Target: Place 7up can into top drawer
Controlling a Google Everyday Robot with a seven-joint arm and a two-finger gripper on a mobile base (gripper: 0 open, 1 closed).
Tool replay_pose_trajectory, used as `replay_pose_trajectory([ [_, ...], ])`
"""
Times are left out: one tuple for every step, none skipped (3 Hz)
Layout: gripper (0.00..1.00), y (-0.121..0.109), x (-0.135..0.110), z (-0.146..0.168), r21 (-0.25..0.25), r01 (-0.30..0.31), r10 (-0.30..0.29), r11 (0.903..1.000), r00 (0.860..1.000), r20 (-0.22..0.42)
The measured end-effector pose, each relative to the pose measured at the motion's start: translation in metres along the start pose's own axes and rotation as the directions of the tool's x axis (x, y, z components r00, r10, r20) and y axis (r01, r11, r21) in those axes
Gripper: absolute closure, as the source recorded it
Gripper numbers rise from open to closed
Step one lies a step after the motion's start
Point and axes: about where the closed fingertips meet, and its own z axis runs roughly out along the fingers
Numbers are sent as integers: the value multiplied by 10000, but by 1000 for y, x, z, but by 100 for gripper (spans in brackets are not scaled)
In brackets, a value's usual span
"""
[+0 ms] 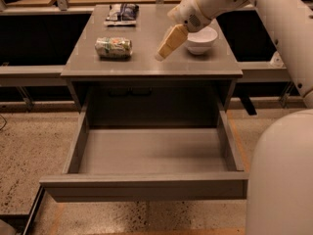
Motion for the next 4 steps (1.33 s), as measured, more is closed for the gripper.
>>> replay_pose_trajectory([
  [0,-1,-1,-1,35,12,-13,10000,10000,31],
  [0,-1,2,8,49,-189,188,9998,9997,173],
  [0,-4,-7,37,-252,-130,148,9996,9973,718],
  [0,-12,-16,68,-545,43,10,9985,9952,974],
])
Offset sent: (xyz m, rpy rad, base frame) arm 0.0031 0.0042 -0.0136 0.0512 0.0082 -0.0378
